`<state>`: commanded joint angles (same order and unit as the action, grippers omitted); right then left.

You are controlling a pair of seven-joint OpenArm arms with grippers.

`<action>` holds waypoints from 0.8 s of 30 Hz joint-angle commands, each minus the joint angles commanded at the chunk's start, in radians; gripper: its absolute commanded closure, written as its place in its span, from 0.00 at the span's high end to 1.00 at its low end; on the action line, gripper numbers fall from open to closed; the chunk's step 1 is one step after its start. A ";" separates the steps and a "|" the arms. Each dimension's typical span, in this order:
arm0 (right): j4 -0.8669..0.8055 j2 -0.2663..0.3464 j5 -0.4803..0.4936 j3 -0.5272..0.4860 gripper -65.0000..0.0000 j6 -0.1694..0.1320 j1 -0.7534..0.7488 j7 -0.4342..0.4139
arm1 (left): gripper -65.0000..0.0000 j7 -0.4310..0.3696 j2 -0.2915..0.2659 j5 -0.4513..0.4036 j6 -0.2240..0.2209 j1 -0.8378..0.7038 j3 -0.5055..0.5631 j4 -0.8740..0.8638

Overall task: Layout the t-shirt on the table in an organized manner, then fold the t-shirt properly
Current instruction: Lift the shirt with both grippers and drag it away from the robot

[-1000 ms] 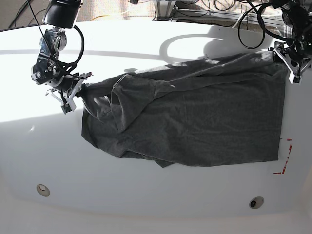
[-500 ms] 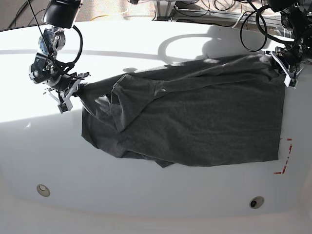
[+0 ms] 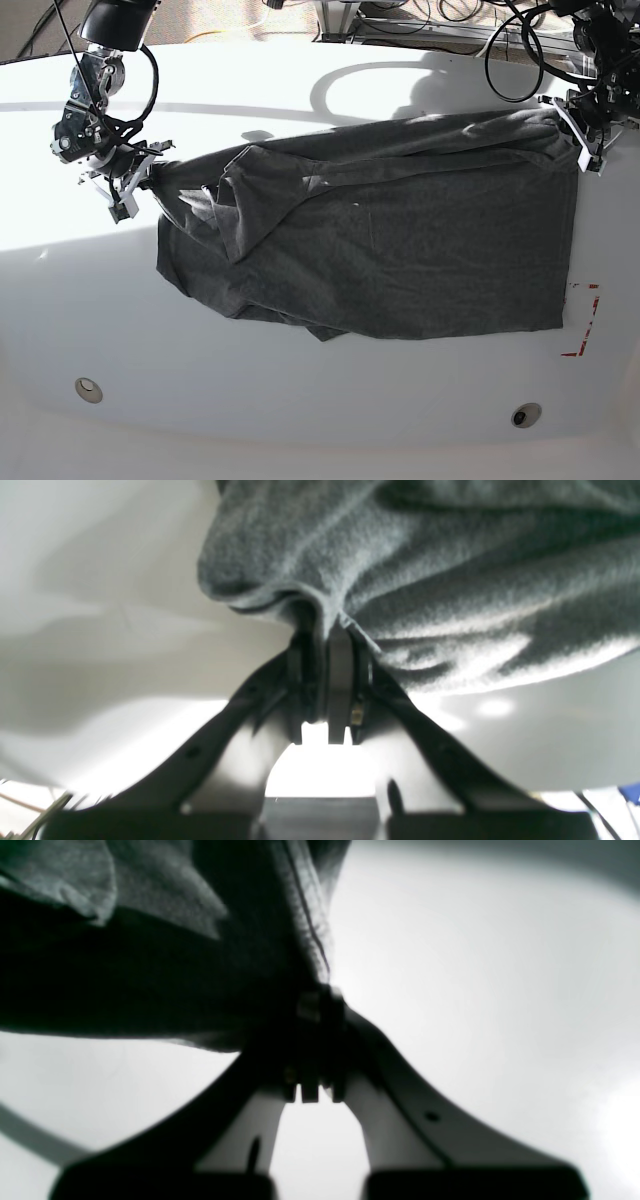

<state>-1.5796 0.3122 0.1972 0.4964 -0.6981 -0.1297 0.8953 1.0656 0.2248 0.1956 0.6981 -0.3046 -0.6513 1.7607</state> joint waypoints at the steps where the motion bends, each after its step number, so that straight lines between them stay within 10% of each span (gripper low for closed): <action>1: -0.008 -0.002 0.000 0.005 0.00 0.000 -0.009 0.003 | 0.05 0.000 -0.003 0.000 0.000 -0.005 0.000 0.011; 24: -0.350 -0.035 0.000 0.164 0.00 0.000 -0.311 0.239 | 0.06 0.003 -0.009 0.000 0.000 -0.230 0.038 0.127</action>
<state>-1.9295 0.2770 0.1972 0.6605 -0.6981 -0.4411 1.1347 1.0687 0.2156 0.1956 0.6981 -0.5347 -0.6130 1.8880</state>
